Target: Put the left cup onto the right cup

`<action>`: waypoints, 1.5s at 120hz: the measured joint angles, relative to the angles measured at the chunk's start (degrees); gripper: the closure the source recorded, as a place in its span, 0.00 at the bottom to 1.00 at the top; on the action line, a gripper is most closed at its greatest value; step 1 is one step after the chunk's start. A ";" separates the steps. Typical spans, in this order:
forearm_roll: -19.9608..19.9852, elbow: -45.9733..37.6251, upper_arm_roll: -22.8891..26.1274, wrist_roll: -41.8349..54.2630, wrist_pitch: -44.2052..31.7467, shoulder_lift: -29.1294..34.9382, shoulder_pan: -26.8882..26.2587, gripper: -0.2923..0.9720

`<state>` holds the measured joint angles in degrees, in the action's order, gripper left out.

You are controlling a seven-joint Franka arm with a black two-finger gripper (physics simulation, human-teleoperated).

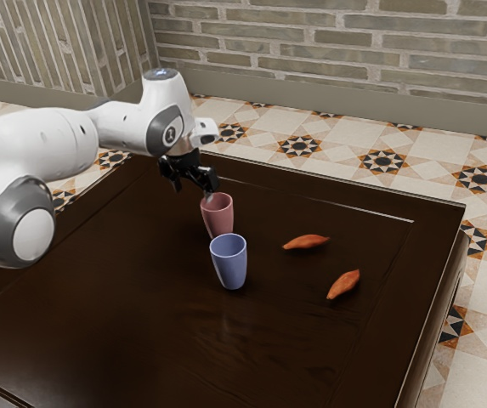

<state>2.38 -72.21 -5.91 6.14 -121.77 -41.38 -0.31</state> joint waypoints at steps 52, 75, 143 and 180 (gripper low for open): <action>4.53 0.29 0.05 0.17 -5.39 -3.89 0.17 0.48; 5.23 0.71 0.27 0.23 -4.92 -3.26 0.00 0.73; 3.86 -7.07 0.91 -1.36 2.70 14.67 -2.97 0.85; 3.51 -20.63 3.50 -5.68 8.33 28.05 -5.30 0.85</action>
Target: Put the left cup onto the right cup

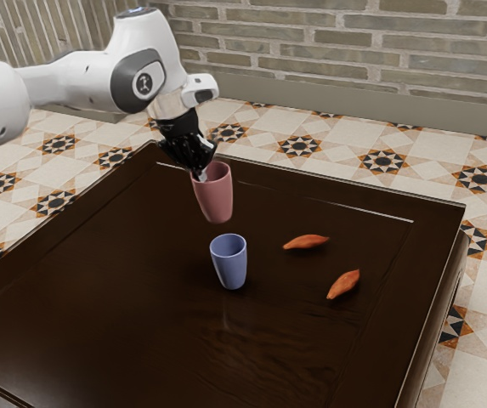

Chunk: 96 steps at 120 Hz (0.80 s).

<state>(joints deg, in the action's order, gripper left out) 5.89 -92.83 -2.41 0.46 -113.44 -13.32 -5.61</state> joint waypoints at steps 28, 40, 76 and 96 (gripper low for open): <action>0.27 -3.69 1.39 -3.88 -0.85 -0.33 -0.13 0.85; 0.19 -3.71 1.45 -5.26 -1.76 -1.97 -0.01 0.85; -0.01 -1.76 1.46 -7.76 -4.14 -5.81 0.41 0.85; 0.00 -1.06 1.45 -8.60 -4.86 -6.65 1.02 0.85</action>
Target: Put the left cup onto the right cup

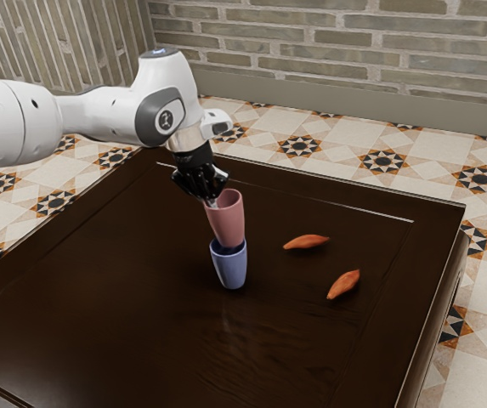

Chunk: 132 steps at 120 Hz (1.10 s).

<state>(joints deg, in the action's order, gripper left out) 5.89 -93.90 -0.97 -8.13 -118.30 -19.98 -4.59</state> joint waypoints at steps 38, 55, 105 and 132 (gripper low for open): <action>2.03 -0.95 0.00 -0.76 -0.17 2.05 -0.14 0.48; 1.84 -2.20 0.00 -0.95 0.29 5.27 -0.98 0.36; -0.25 -2.42 -0.31 -0.71 7.55 11.49 -2.89 0.25; -6.43 -2.65 -0.44 2.88 14.45 17.69 -2.91 0.24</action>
<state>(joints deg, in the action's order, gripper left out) -0.53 -96.54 -1.40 -5.26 -103.84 -2.28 -7.50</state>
